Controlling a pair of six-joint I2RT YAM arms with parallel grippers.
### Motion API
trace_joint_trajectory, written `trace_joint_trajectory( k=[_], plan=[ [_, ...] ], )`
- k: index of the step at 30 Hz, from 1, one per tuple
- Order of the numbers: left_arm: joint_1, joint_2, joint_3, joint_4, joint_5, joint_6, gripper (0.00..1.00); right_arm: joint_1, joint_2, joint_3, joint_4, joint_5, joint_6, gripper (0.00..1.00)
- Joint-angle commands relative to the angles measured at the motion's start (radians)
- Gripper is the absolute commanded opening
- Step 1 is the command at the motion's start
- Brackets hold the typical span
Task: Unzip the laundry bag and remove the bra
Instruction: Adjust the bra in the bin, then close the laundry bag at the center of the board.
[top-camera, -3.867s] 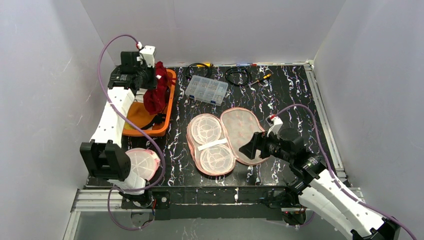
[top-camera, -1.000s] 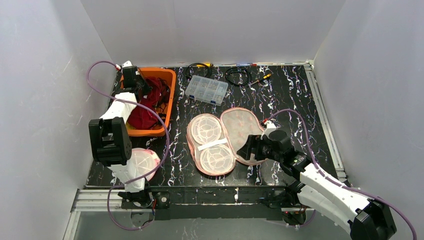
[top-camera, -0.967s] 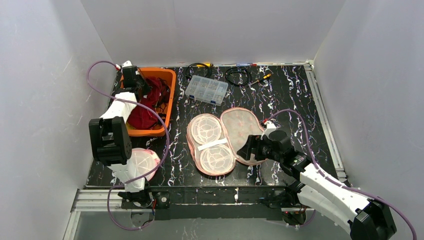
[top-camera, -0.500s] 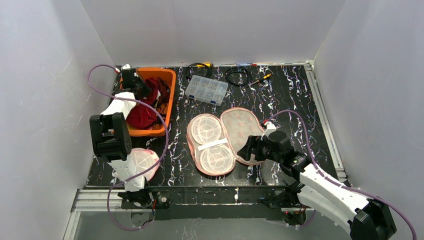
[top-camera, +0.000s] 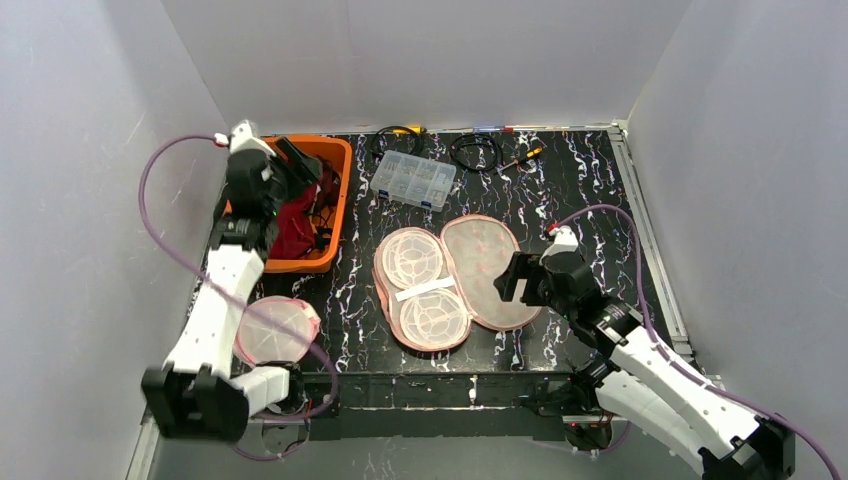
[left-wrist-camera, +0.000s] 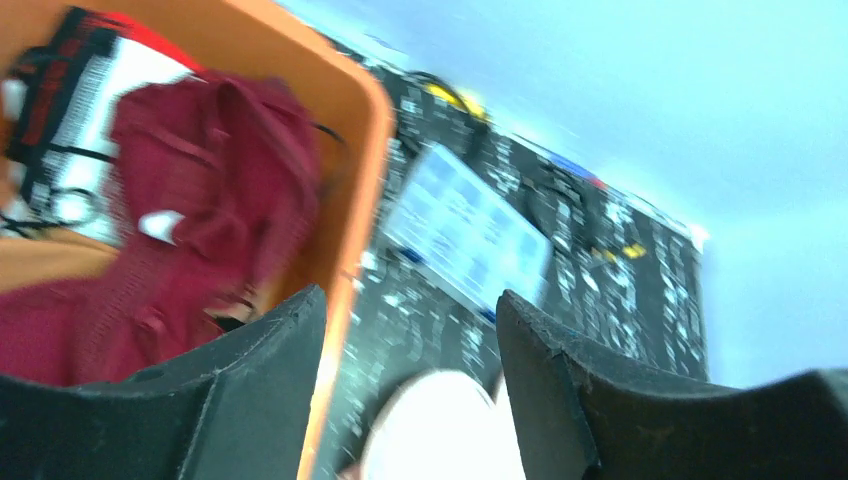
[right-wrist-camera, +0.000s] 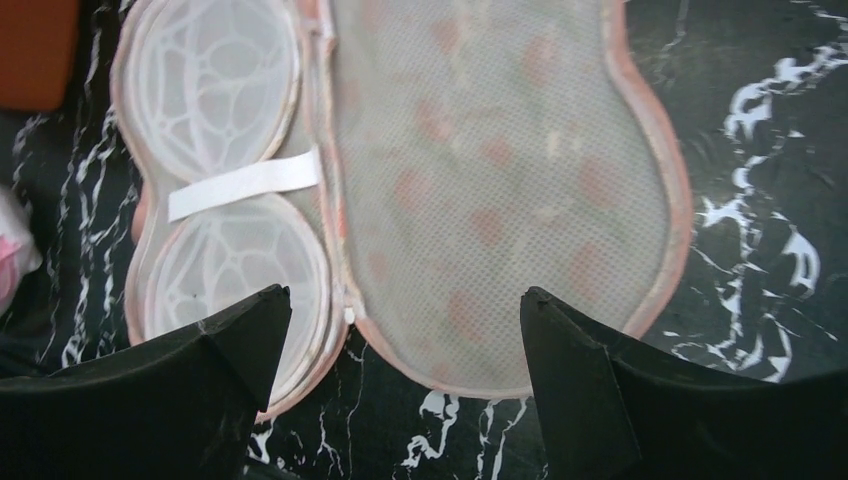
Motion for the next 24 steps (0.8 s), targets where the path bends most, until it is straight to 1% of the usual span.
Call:
trace_joint_trajectory(
  k=[1, 5, 9, 11, 13, 17, 20, 24],
  plan=[
    [-0.195, -0.221, -0.113, -0.149, -0.061, 0.018, 0.61, 0.0, 0.077, 0.061, -0.087, 0.206, 0.06, 0.92],
    [-0.4, -0.377, -0.239, -0.216, -0.129, -0.007, 0.61, -0.005, 0.128, 0.043, -0.088, 0.315, 0.12, 0.9],
    [-0.547, -0.45, -0.325, -0.242, -0.115, -0.062, 0.61, -0.007, 0.167, 0.018, -0.088, 0.394, 0.172, 0.86],
    [-0.615, -0.451, -0.35, -0.245, -0.1, -0.079, 0.61, -0.008, 0.178, 0.004, -0.081, 0.426, 0.198, 0.85],
    [-0.69, -0.438, -0.372, -0.242, -0.097, -0.124, 0.58, -0.01, 0.193, -0.015, -0.054, 0.449, 0.213, 0.83],
    [-0.825, -0.372, -0.394, -0.228, -0.125, -0.193, 0.53, -0.035, 0.308, -0.016, -0.03, 0.472, 0.222, 0.78],
    [-0.877, -0.311, -0.406, -0.226, -0.131, -0.221, 0.53, -0.047, 0.362, -0.029, 0.014, 0.479, 0.226, 0.73],
    [-0.899, -0.303, -0.444, -0.193, -0.128, -0.258, 0.52, -0.062, 0.392, -0.04, 0.047, 0.495, 0.209, 0.64]
  ],
)
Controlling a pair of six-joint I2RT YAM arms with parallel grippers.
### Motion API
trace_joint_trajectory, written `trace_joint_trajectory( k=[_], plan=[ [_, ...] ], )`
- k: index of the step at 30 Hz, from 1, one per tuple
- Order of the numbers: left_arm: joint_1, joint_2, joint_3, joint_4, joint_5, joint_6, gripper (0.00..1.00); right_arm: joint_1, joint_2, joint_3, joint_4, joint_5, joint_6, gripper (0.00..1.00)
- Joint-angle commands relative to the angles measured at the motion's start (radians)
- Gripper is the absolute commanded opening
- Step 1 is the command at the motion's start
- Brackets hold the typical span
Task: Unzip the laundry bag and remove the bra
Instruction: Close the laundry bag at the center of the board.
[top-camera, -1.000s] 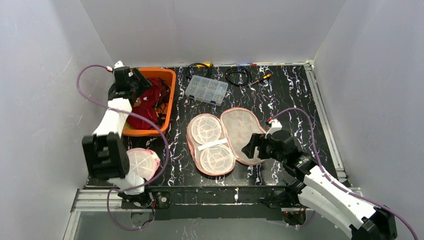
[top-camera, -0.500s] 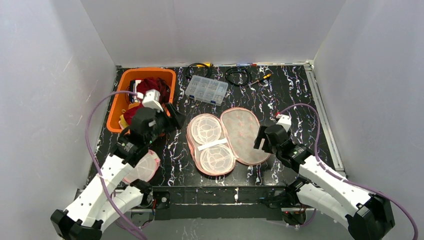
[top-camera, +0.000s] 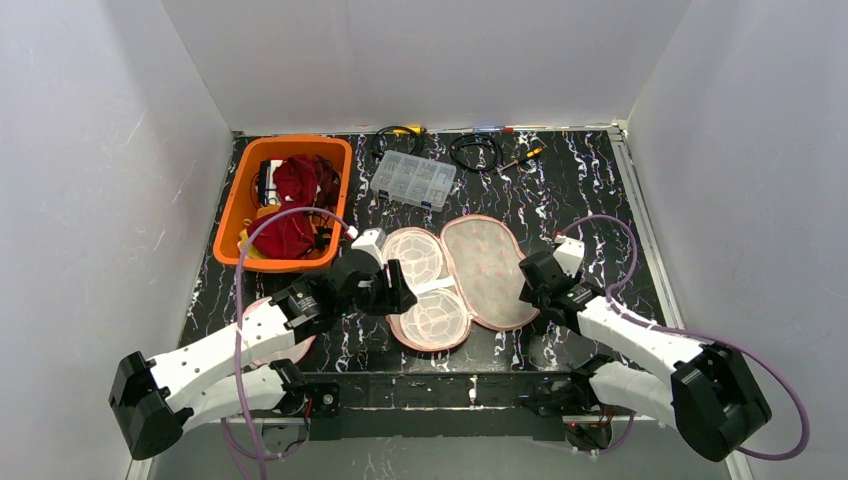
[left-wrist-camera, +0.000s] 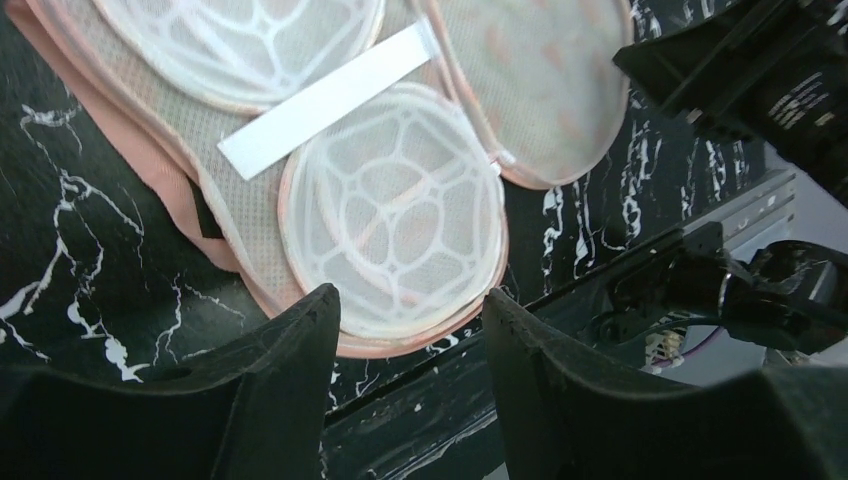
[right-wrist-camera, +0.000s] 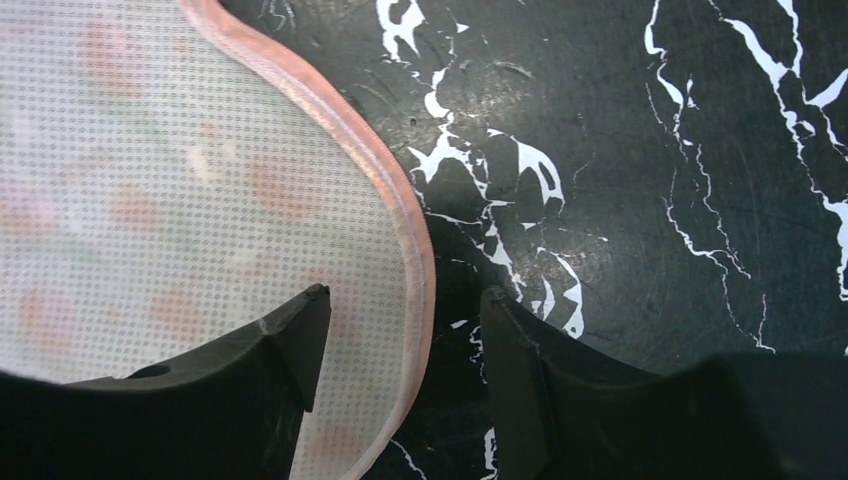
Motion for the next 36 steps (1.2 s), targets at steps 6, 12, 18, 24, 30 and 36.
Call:
trace_joint_trajectory(
  k=[6, 12, 18, 24, 30, 36],
  plan=[
    [-0.023, -0.039, -0.083, 0.032, -0.048, -0.074, 0.51, -0.046, 0.067, -0.012, 0.096, 0.027, -0.014, 0.45],
    [-0.024, -0.034, -0.1, 0.033, -0.053, -0.078, 0.51, -0.05, 0.079, -0.012, 0.101, -0.013, -0.026, 0.23],
    [-0.024, -0.022, -0.115, 0.033, -0.065, -0.08, 0.51, -0.05, 0.06, -0.005, 0.082, -0.034, -0.051, 0.05],
    [-0.023, -0.047, -0.132, 0.014, -0.083, -0.087, 0.51, -0.051, 0.0, 0.014, 0.039, -0.044, -0.055, 0.01],
    [-0.024, -0.07, -0.126, -0.046, -0.145, -0.077, 0.52, -0.049, -0.17, 0.141, -0.07, -0.034, -0.155, 0.01],
    [-0.024, -0.01, -0.124, -0.051, -0.209, -0.073, 0.53, -0.043, -0.269, 0.238, -0.066, -0.214, -0.315, 0.01]
  ],
)
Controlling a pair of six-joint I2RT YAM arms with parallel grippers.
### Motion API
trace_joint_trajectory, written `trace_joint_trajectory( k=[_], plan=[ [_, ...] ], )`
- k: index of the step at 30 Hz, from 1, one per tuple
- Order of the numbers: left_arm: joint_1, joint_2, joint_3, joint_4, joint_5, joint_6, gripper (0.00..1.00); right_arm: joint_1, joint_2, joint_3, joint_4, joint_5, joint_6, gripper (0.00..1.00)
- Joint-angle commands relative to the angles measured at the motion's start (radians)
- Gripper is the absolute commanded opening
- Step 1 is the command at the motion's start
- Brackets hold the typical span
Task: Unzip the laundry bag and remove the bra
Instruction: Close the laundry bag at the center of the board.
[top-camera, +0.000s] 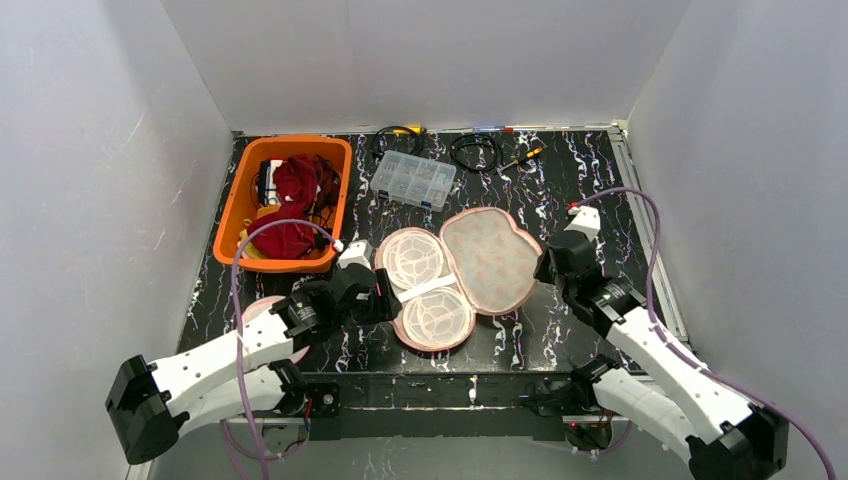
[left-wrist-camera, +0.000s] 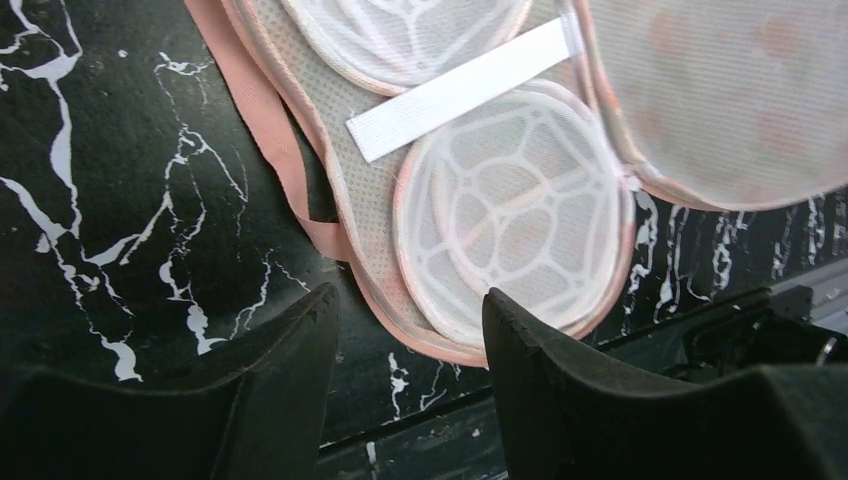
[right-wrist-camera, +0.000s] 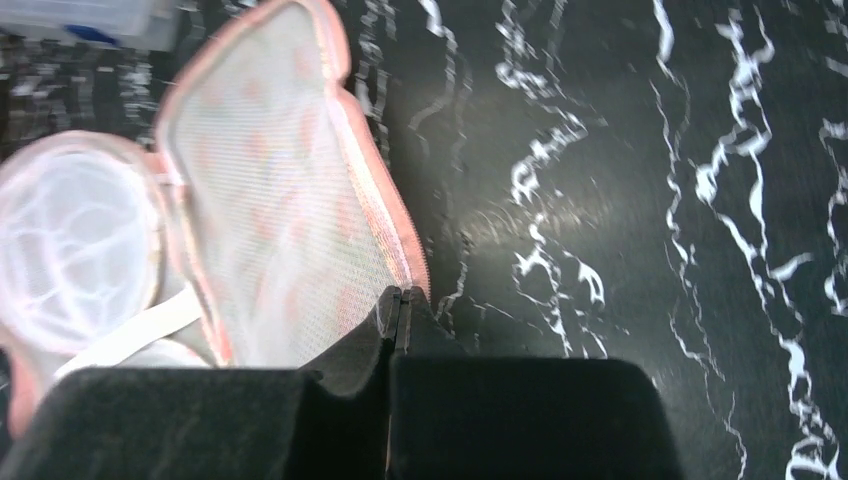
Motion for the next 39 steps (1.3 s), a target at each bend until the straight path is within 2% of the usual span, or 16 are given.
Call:
trace_joint_trajectory(
  k=[1, 4, 10, 14, 19, 23, 28, 32, 33, 35, 37, 38, 39],
  plan=[
    [-0.003, 0.051, 0.001, -0.024, -0.084, 0.011, 0.53, 0.009, -0.056, 0.083, 0.011, -0.154, -0.146, 0.01],
    [-0.003, 0.111, 0.006, -0.002, -0.079, 0.011, 0.53, 0.027, -0.071, 0.096, 0.056, -0.277, -0.204, 0.01],
    [-0.001, 0.199, -0.003, 0.046, -0.063, -0.005, 0.53, 0.056, -0.079, 0.055, 0.231, -0.63, -0.243, 0.01],
    [0.002, 0.227, -0.013, 0.067, -0.058, -0.009, 0.52, 0.126, -0.057, 0.047, 0.343, -0.743, -0.231, 0.01],
    [0.002, 0.21, -0.007, 0.03, -0.083, -0.021, 0.51, 0.352, 0.041, 0.092, 0.405, -0.662, -0.267, 0.01],
    [0.002, 0.094, 0.007, -0.093, -0.155, -0.047, 0.52, 0.542, 0.166, 0.147, 0.405, -0.549, -0.305, 0.01],
    [0.002, -0.103, 0.024, -0.304, -0.257, -0.101, 0.55, 0.598, 0.27, 0.147, 0.479, -0.531, -0.302, 0.01],
    [0.001, -0.238, 0.009, -0.381, -0.297, -0.128, 0.57, 0.627, 0.344, 0.155, 0.513, -0.549, -0.289, 0.01],
    [0.002, -0.262, 0.003, -0.389, -0.299, -0.131, 0.57, 0.629, 0.363, 0.16, 0.514, -0.557, -0.279, 0.1],
    [0.001, -0.292, -0.005, -0.392, -0.299, -0.134, 0.58, 0.635, 0.392, 0.17, 0.518, -0.579, -0.267, 0.45],
    [0.002, -0.296, -0.007, -0.389, -0.293, -0.132, 0.58, 0.639, 0.401, 0.174, 0.52, -0.573, -0.249, 0.69],
    [0.001, -0.293, -0.007, -0.386, -0.29, -0.131, 0.58, 0.64, 0.397, 0.174, 0.518, -0.561, -0.243, 0.85],
    [0.002, -0.287, -0.004, -0.384, -0.287, -0.131, 0.58, 0.64, 0.389, 0.174, 0.512, -0.547, -0.238, 0.91]
  ],
)
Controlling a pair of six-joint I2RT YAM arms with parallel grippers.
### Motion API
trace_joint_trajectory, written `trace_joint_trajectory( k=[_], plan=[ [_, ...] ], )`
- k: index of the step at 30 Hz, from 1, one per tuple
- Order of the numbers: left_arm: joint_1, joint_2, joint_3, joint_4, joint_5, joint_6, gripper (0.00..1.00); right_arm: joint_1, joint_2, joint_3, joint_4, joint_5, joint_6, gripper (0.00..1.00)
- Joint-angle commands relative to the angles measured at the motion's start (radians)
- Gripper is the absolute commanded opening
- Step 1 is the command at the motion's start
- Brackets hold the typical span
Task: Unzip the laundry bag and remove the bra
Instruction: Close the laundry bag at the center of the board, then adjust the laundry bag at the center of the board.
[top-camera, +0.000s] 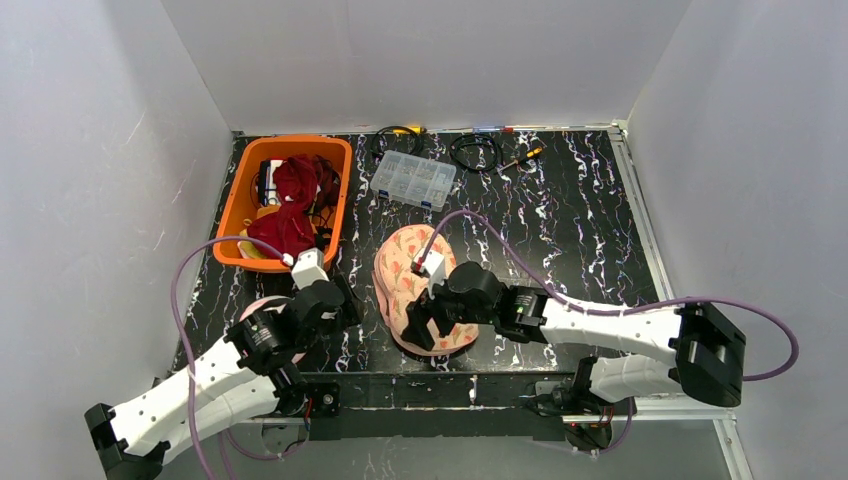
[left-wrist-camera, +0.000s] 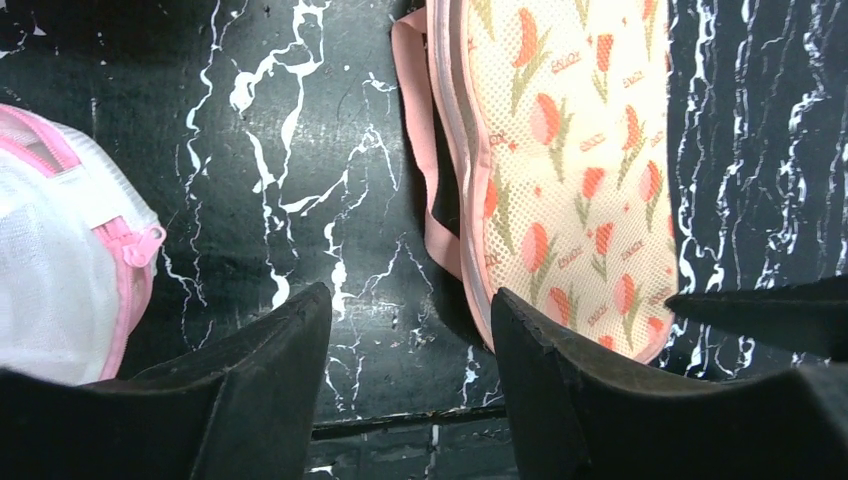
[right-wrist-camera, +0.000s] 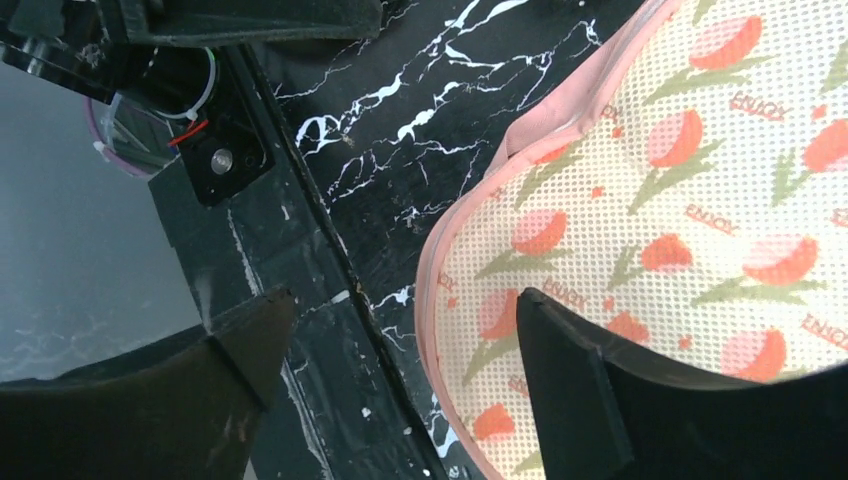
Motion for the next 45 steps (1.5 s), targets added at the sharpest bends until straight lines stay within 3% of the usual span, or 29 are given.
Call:
trace_joint_trajectory(
  k=[1, 6, 9, 13, 15, 26, 32, 38, 45],
  plan=[
    [0.002, 0.018, -0.004, -0.045, -0.042, -0.012, 0.58, 0.008, -0.026, 0.054, 0.052, 0.04, 0.023, 0.93],
    [0.002, 0.032, -0.01, 0.038, 0.013, 0.038, 0.58, -0.004, -0.159, 0.034, -0.062, 0.263, 0.042, 0.95],
    [0.002, 0.037, -0.028, 0.117, 0.058, 0.073, 0.57, -0.098, -0.223, -0.009, -0.151, 0.373, 0.1, 0.94],
    [0.002, 0.093, -0.052, 0.259, 0.117, 0.105, 0.59, -0.323, -0.222, -0.116, -0.119, 0.204, 0.185, 0.9],
    [0.001, 0.153, -0.051, 0.339, 0.145, 0.126, 0.62, -0.369, -0.206, -0.155, -0.078, 0.18, 0.198, 0.88],
    [0.01, 0.652, 0.136, 0.361, 0.032, 0.203, 0.73, -0.392, -0.047, -0.179, -0.003, 0.268, 0.221, 0.93],
    [0.056, 0.797, 0.121, 0.376, 0.025, 0.168, 0.61, -0.395, 0.03, -0.207, 0.094, 0.188, 0.266, 0.92],
    [0.075, 0.811, 0.061, 0.432, 0.034, 0.166, 0.29, -0.396, 0.058, -0.22, 0.126, 0.16, 0.277, 0.87],
    [0.075, 0.827, 0.052, 0.489, 0.064, 0.207, 0.26, -0.395, 0.109, -0.23, 0.198, 0.065, 0.311, 0.86]
  ],
)
